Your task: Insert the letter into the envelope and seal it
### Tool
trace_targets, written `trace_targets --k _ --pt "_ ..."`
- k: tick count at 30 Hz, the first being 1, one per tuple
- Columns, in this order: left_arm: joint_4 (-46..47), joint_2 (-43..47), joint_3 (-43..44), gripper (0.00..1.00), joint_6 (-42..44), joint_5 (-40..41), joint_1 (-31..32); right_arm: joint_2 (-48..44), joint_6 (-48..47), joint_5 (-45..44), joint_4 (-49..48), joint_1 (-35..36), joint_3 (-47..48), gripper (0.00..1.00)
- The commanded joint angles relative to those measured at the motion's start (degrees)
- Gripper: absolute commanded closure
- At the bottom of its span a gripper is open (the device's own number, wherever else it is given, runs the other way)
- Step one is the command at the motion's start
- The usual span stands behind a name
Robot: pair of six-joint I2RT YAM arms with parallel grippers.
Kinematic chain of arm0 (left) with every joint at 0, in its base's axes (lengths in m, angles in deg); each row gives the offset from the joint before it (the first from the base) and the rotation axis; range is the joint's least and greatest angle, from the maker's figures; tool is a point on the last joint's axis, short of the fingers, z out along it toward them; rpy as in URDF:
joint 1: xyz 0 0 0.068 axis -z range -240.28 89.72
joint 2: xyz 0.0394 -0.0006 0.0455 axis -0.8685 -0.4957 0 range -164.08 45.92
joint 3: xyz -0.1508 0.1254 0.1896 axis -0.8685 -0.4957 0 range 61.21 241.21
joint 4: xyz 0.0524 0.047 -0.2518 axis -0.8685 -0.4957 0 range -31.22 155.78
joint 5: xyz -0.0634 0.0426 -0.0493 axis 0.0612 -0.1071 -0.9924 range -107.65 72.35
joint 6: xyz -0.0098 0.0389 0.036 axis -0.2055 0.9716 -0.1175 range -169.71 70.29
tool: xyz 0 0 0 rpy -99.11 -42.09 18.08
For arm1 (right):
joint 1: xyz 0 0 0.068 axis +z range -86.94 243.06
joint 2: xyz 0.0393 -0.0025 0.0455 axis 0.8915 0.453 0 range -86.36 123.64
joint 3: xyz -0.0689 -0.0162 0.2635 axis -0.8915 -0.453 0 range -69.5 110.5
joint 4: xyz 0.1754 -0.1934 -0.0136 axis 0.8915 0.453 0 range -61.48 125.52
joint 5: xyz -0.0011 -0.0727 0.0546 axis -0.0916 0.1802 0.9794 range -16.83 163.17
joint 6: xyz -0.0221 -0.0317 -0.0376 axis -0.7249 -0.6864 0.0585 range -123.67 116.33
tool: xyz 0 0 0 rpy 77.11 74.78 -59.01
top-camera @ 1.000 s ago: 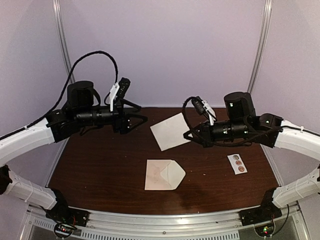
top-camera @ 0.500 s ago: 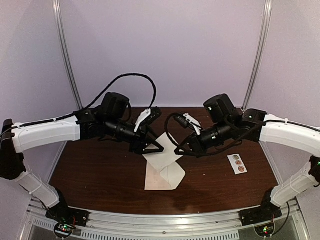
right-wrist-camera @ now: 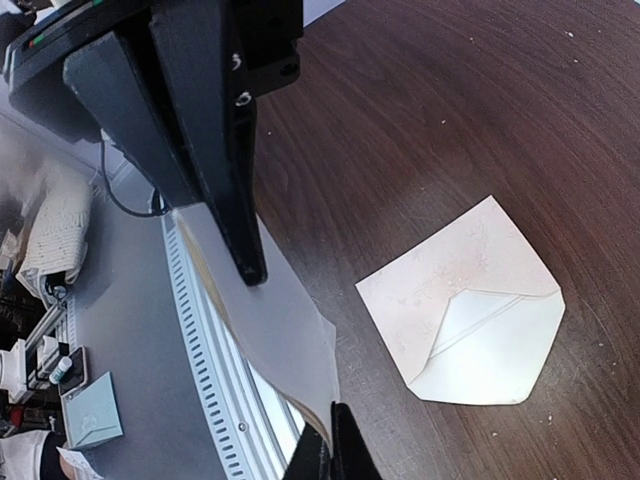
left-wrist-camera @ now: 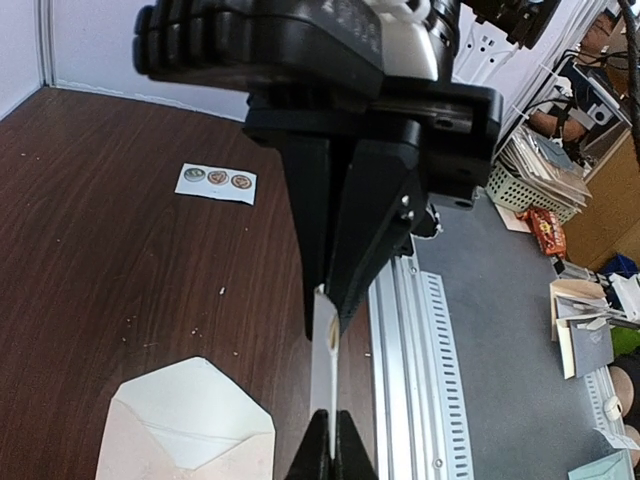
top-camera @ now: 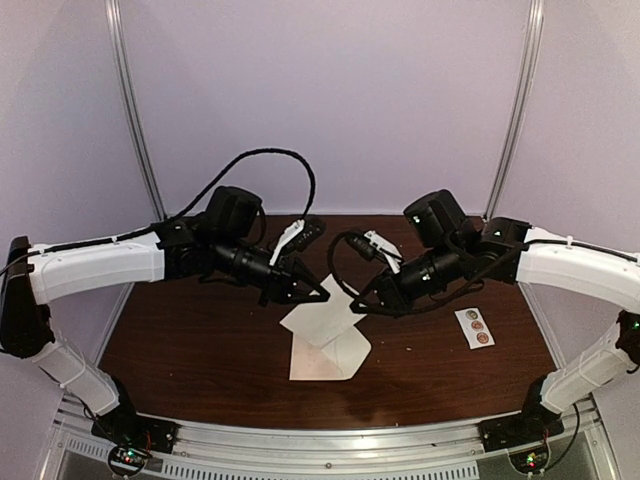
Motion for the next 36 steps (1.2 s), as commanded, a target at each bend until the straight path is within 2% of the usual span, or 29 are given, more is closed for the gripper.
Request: trace_targets --k 1,4,6,8,12,16,21,27,29,36 --pt "6.97 2.28 -1.12 1.00 -3.66 -0.14 0.48 -4.13 0.93 -7.07 -3.95 0.18 -0.25 0.79" --pt "14.87 5.34 -4.55 1.00 -8.65 2.78 0.49 -7.96 2.96 -10.15 -8.50 -0.87 -3.82 0.41" --pt "21.78 7.92 -7.68 1.00 -12.25 6.23 0.56 -11.31 5.10 -11.09 -13.67 -1.74 -7.50 0.19" --pt "28.32 10.25 -10.68 1.00 -15.68 10.09 0.62 -14.68 8.08 -12.52 -20.51 -2.11 -11.61 0.09" --pt "40.76 13.74 -15.99 1.00 -22.24 17.12 1.50 -20.61 16.39 -15.19 -40.13 -2.17 -21.28 0.01" --pt "51.75 15.25 -20.91 1.00 -28.90 21.47 1.96 -22.19 23.48 -17.26 -55.17 -2.16 -28.24 0.00" --pt "57.26 14.71 -22.79 1.00 -33.65 22.67 2.66 -17.62 25.23 -13.47 -62.14 -0.16 -28.51 0.00" --pt "58.16 14.02 -22.86 1.00 -34.81 22.60 3.44 -12.35 26.87 -7.19 -69.56 1.10 -27.62 0.05" --pt "58.33 13.93 -22.82 1.00 -34.86 22.24 3.66 -10.83 27.24 -6.07 -71.04 1.12 -26.88 0.11" --pt "58.12 13.62 -22.61 1.00 -34.52 20.78 3.72 -6.38 28.36 -2.11 -73.55 1.37 -23.49 0.46"
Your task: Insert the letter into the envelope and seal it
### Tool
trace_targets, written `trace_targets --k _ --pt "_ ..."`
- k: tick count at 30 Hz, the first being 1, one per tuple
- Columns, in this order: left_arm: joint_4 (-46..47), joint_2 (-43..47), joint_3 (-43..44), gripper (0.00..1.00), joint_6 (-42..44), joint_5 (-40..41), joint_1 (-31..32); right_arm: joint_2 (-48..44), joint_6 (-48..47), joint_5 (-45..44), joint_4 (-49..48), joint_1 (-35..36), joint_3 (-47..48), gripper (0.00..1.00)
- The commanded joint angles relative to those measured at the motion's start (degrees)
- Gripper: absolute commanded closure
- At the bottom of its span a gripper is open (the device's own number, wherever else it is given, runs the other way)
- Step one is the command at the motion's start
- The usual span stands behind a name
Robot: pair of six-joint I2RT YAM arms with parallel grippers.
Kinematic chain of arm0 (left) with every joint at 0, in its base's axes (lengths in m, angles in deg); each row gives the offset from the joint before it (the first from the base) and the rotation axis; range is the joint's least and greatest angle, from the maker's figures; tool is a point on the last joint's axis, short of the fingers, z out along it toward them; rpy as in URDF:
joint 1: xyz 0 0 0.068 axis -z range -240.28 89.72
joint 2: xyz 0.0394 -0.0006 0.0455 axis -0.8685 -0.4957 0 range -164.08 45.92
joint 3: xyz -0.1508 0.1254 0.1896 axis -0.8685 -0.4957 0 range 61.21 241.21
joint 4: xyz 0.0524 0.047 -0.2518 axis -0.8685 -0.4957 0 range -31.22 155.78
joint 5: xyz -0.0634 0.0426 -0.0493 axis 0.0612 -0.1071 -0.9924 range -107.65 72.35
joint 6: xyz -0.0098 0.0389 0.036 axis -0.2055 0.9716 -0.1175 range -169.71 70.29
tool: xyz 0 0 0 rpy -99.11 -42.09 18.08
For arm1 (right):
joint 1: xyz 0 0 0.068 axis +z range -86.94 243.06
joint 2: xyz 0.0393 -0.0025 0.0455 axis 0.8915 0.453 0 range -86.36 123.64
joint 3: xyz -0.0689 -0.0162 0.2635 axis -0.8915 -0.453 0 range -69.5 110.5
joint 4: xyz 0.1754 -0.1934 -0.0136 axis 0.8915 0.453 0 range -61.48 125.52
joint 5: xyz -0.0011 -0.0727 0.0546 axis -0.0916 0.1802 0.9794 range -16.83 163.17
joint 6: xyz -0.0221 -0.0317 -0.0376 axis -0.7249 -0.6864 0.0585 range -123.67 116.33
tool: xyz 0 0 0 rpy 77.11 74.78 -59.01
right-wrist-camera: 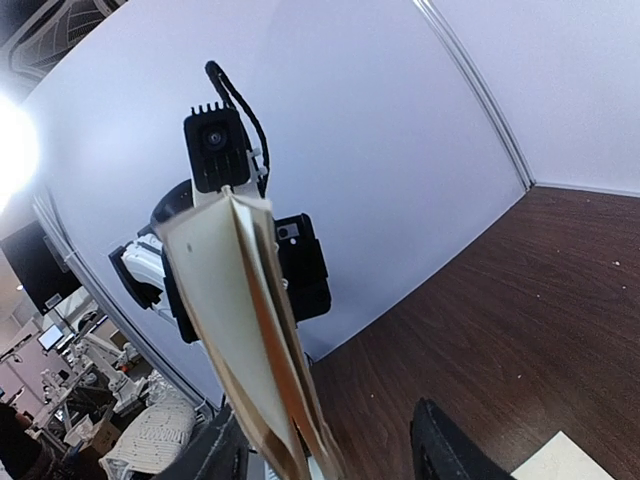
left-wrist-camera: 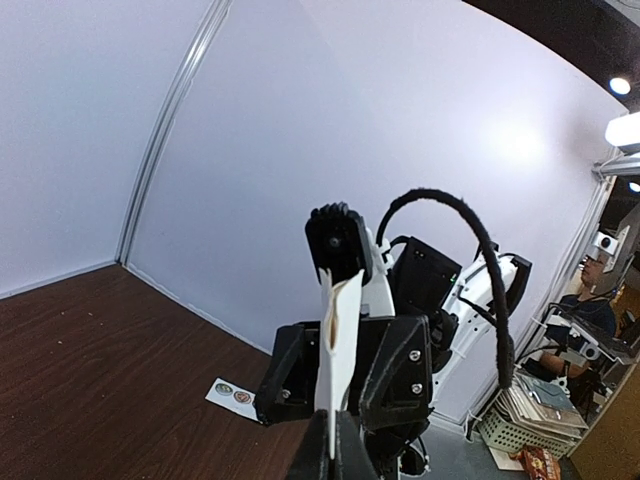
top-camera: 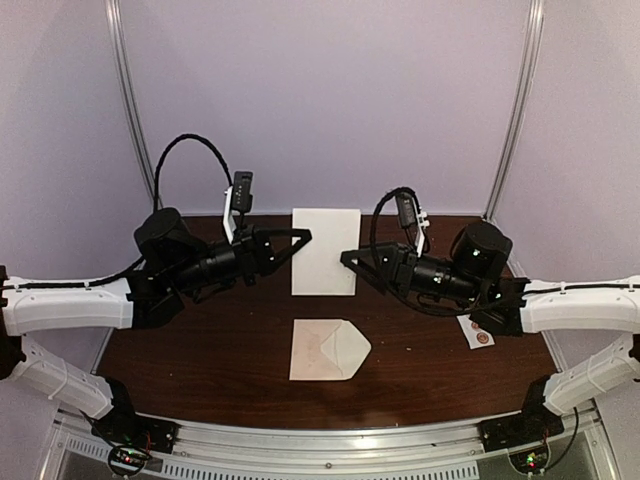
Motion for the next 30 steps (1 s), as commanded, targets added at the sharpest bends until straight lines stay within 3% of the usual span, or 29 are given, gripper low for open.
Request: trace_targets --k 1,13,19,22,30 --pt "3.28 -0.46 -0.09 1.00 -0.30 -0.90 0.33 1.69 0.80 3.91 -4.80 0.42 3.52 0.50" --pt "0.51 -1.28 1.30 1.00 0.88 -2.01 0.31 2.88 1.08 4.85 -5.01 0.70 4.36 1.00" --pt "-0.97 -0.87 1.38 0.99 1.86 -1.62 0.30 1.63 -0.26 1.69 -2.38 0.69 4.02 1.00" --pt "-2.69 -0.35 1.29 0.84 2.47 -0.01 0.34 0.43 -0.96 -0.93 0.23 0.69 3.90 1.00" --pt "-14.00 0.96 0.56 0.58 4.50 6.95 0.22 -3.34 -0.34 -8.35 10.60 0.31 2.00 1.00"
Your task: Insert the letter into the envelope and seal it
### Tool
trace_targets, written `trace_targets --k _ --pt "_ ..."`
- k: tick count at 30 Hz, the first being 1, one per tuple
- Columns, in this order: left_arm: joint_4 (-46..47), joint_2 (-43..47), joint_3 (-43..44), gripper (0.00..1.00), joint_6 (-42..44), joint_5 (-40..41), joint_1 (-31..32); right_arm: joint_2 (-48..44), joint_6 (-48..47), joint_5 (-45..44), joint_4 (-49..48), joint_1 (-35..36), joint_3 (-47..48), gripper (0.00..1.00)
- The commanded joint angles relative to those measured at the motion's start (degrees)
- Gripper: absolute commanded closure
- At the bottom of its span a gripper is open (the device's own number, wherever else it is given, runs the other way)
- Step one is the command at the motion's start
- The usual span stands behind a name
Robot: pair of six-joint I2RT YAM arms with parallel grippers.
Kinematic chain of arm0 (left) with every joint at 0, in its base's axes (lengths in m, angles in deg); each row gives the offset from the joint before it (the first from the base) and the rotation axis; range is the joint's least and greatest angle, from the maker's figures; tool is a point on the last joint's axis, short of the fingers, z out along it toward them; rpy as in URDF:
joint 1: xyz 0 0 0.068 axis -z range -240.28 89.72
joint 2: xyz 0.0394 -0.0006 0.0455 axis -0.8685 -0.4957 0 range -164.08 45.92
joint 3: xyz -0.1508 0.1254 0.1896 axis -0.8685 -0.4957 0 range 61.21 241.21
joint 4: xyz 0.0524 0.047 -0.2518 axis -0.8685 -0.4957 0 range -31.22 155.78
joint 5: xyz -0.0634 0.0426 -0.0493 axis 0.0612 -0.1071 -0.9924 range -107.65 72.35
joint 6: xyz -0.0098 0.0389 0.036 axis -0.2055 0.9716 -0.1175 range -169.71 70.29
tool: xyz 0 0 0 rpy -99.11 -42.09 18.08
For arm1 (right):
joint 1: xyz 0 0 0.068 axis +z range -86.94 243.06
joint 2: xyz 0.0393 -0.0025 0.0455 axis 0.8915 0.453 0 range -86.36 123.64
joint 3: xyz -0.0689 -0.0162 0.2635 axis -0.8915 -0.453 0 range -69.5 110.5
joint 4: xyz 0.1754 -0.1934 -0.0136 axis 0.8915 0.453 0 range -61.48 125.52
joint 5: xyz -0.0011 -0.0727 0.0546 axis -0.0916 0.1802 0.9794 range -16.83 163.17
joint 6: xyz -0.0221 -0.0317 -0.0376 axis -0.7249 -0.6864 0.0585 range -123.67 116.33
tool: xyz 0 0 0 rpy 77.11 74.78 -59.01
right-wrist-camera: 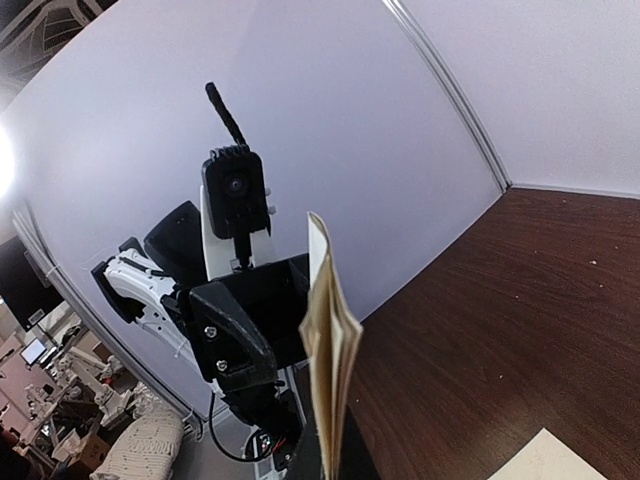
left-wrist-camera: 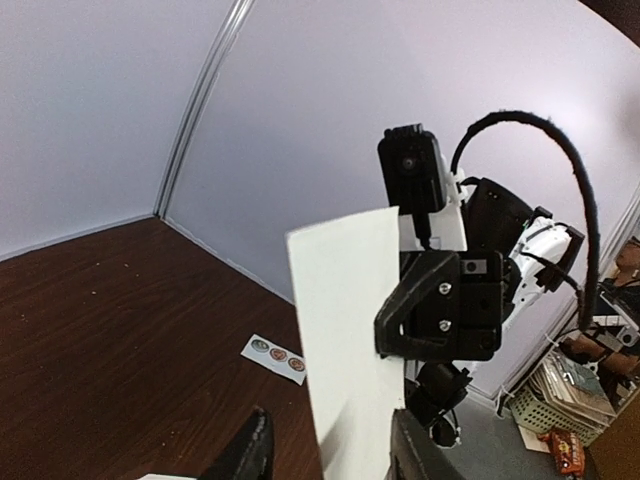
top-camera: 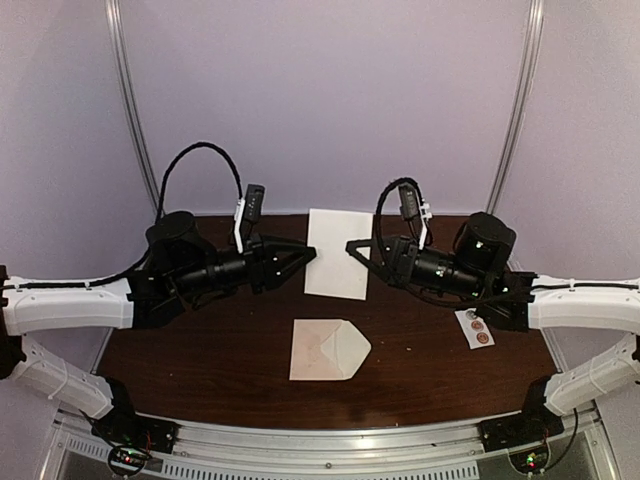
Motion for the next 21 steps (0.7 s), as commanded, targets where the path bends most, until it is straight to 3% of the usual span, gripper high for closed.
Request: trace_targets --k 1,7,21 --pt "-8.28 1.13 0.40 0.57 1.38 5.60 0.19 -3.07 0.63 -5.88 6.99 -0.14 -1.58 1.00" --pt "-15.36 0.81 -4.57 0.57 -4.38 13.15 -0.65 -5.78 5.05 -9.25 13.06 -1.79 -5.70 1.00" --pt "-14.06 -6.70 -12.78 0.63 -15.60 10.92 -3.73 -1.86 15.98 -13.10 16.57 -4.47 -12.47 1.00"
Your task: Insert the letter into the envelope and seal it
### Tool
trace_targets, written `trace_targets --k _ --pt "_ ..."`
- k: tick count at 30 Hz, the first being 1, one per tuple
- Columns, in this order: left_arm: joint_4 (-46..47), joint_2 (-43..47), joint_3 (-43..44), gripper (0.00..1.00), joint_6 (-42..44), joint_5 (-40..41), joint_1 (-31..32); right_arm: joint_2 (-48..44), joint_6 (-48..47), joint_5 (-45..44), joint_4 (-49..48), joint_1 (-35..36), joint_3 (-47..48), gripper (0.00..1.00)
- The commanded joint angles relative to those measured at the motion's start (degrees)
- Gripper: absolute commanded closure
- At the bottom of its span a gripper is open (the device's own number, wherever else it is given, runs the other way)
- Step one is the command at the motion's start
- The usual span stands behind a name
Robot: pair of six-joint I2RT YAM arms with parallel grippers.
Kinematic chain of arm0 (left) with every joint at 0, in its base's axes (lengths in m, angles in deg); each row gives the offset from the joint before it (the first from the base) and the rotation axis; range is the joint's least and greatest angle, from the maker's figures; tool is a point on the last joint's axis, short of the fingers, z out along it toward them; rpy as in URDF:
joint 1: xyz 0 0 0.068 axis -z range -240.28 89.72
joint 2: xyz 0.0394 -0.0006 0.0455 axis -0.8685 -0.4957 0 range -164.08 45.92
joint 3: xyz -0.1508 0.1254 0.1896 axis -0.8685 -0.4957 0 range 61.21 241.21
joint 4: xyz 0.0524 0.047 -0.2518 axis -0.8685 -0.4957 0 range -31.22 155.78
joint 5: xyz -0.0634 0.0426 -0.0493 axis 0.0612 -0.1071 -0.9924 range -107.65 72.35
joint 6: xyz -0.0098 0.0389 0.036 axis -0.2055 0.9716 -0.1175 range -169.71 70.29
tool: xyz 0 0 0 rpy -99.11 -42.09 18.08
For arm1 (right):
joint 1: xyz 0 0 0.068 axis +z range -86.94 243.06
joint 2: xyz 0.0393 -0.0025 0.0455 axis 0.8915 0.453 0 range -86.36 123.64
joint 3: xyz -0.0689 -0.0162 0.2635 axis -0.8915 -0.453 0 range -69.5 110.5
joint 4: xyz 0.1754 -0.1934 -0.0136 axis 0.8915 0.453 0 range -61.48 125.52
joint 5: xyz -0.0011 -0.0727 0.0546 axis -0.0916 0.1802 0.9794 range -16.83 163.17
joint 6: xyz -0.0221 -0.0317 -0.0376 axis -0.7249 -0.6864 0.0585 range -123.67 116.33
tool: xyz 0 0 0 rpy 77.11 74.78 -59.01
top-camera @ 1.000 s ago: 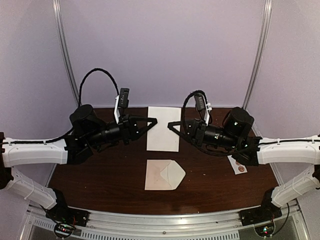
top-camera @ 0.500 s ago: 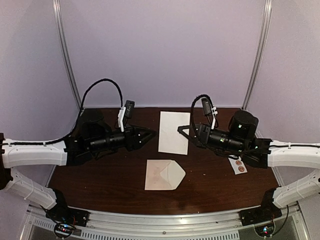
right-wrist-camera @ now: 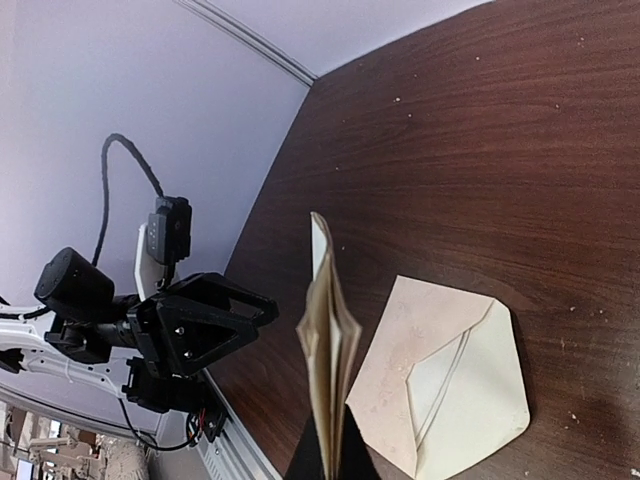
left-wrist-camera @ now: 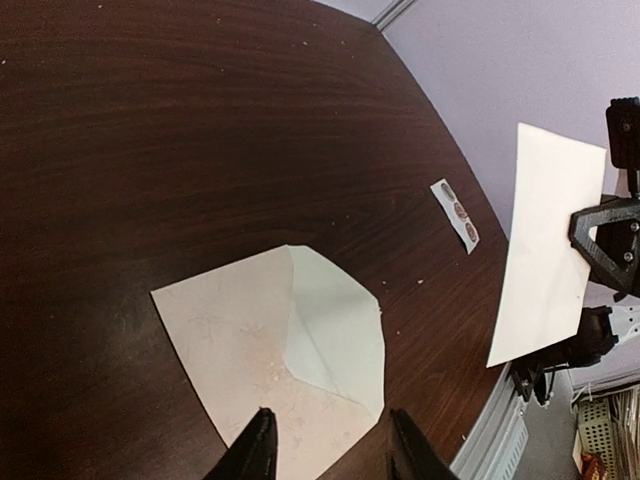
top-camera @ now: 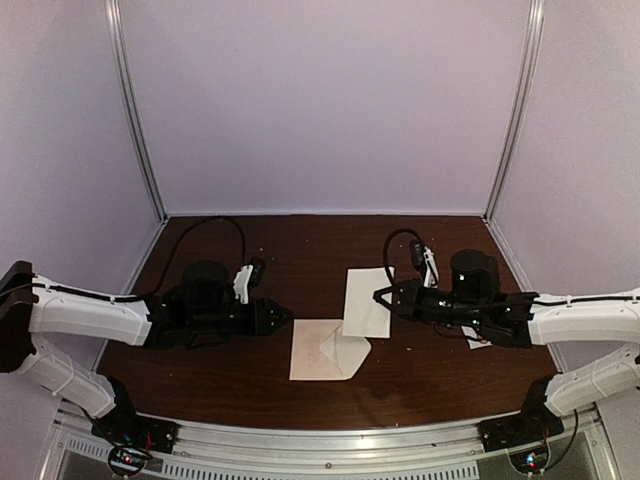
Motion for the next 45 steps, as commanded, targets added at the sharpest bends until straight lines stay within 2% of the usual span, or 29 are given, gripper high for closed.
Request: trace_targets --k 1,23,45 --pt "2.73 -3.91 -1.39 0.64 -4.20 -1.64 -1.24 3.18 4.07 -2.30 0.50 -0.48 -1.28 1.00" --pt "8.79 -17.27 -2.02 0.68 -7.64 -7.88 -1.77 14.23 6.68 -1.92 -1.78 -2.23 -1.40 1.00" --pt "9.79 -20.78 -1.97 0.69 -7.95 -9.88 -1.77 20.72 9.37 -0.05 -4.86 -2.65 -3.16 1.00"
